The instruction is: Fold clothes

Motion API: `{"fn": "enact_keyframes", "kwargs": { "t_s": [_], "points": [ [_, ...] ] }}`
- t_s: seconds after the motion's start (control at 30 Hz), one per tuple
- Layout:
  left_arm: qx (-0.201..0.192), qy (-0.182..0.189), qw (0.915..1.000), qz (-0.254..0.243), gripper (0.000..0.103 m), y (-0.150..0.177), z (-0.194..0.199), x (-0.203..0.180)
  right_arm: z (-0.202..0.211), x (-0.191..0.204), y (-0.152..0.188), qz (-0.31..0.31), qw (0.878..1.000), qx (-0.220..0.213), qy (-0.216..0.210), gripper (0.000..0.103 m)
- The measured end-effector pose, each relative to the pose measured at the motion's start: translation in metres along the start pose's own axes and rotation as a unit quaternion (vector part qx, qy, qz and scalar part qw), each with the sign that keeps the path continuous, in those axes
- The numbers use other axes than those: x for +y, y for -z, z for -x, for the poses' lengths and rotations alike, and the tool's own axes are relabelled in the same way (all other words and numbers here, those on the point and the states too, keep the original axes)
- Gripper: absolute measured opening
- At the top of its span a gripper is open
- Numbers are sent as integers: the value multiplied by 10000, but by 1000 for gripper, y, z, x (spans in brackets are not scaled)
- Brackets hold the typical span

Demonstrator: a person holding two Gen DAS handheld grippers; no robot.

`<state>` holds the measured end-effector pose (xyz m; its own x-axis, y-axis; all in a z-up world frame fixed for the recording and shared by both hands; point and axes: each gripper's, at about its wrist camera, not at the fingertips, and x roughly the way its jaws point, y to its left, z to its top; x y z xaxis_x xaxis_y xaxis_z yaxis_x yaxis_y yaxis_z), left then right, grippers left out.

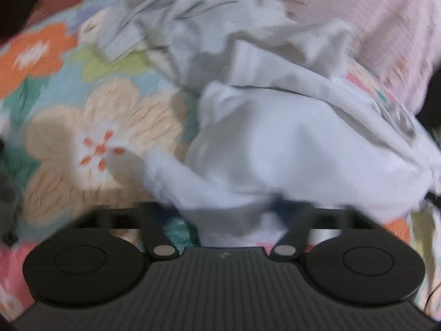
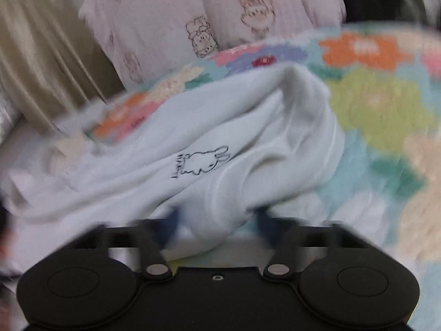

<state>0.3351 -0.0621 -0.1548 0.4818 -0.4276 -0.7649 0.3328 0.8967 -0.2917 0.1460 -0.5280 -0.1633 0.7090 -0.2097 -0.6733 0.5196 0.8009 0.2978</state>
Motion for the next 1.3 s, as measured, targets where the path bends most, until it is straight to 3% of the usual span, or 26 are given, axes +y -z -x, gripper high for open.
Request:
{"fn": "enact_keyframes", "kwargs": {
  "t_s": [0.03, 0.07, 0.23, 0.4, 0.5, 0.57, 0.67, 0.7, 0.73, 0.8, 0.83, 0.93, 1.03, 1.2, 1.3],
  "points": [
    [-84, 72, 9999, -13, 25, -2, 7, 0, 11, 10, -5, 299, 9993, -192, 73, 12],
    [-178, 154, 9997, -15, 22, -5, 15, 0, 23, 19, -10, 552, 9976, -394, 110, 10],
    [-1036, 385, 9937, -182, 17, -8, 76, -12, 94, 37, -38, 927, 9896, -1098, 48, 7],
    [-1934, 613, 9792, 102, 12, -23, 133, -10, 162, 51, -78, 1397, 9696, -1944, 498, 6],
    [-2514, 416, 9665, 294, 10, -30, 152, -4, 185, 51, -109, 1521, 9599, -2253, 686, 6],
    [-2395, 486, 9689, 393, 10, -34, 141, 1, 180, 55, -125, 1709, 9590, -2099, 842, 6],
    [-1715, 253, 9836, 504, 10, -29, 100, 2, 138, 57, -131, 1989, 9625, -1437, 1161, 13],
    [-1524, 184, 9871, 458, 10, -24, 88, 0, 122, 55, -128, 2048, 9623, -1184, 1340, 20],
    [-1289, 126, 9908, 402, 10, -19, 76, -2, 111, 52, -121, 1988, 9625, -1068, 1504, 36],
    [-931, -17, 9954, 238, 12, -11, 56, -9, 91, 41, -105, 1723, 9680, -693, 1688, 52],
    [-857, -95, 9961, 157, 12, -9, 50, -11, 85, 34, -97, 1546, 9725, -527, 1663, 52],
    [-821, -193, 9964, -15, 12, -9, 47, -18, 87, 14, -63, 889, 9896, -300, 1086, 53],
    [-840, -156, 9963, -55, 15, -8, 48, -16, 86, 2, -25, 350, 9976, 178, 574, 53],
    [-709, -36, 9973, 186, 16, -13, 40, -3, 67, 2, 24, -35, 9934, 1119, -236, 56],
    [-545, 42, 9984, 128, 14, -9, 34, -3, 54, -2, 37, -521, 9879, 1259, -744, 65]
  ]
}}
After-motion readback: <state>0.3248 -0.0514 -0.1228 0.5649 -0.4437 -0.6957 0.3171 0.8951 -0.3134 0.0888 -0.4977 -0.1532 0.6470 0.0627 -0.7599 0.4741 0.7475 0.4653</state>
